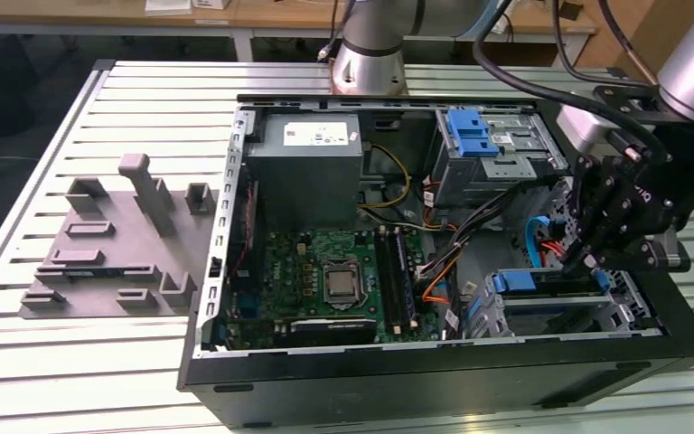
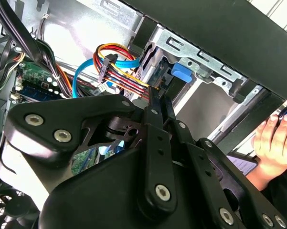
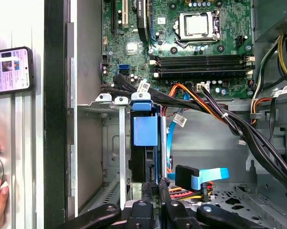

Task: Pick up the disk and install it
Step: 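Insert the first disk wire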

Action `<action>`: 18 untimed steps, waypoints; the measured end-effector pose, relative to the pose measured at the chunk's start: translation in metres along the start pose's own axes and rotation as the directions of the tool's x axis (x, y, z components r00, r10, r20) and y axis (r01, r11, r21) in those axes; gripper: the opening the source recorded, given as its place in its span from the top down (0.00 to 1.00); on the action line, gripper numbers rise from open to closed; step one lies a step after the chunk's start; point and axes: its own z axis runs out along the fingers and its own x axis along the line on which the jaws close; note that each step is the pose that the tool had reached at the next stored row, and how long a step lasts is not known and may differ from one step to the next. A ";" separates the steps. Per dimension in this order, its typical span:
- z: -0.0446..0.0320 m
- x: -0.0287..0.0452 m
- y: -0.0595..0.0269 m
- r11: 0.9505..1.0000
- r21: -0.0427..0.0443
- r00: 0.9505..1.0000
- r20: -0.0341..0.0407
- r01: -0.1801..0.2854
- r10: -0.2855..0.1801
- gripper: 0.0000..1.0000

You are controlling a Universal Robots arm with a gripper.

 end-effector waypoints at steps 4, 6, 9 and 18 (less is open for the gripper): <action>0.0008 0.0000 0.0000 1.000 0.000 1.000 0.000 0.000 0.000 0.84; 0.0011 -0.0001 -0.0001 1.000 0.000 1.000 0.000 0.000 0.000 0.84; 0.0016 -0.0001 -0.0001 1.000 0.000 1.000 0.000 0.000 0.000 0.84; 0.0020 -0.0001 -0.0003 1.000 -0.001 1.000 0.000 -0.001 0.001 0.84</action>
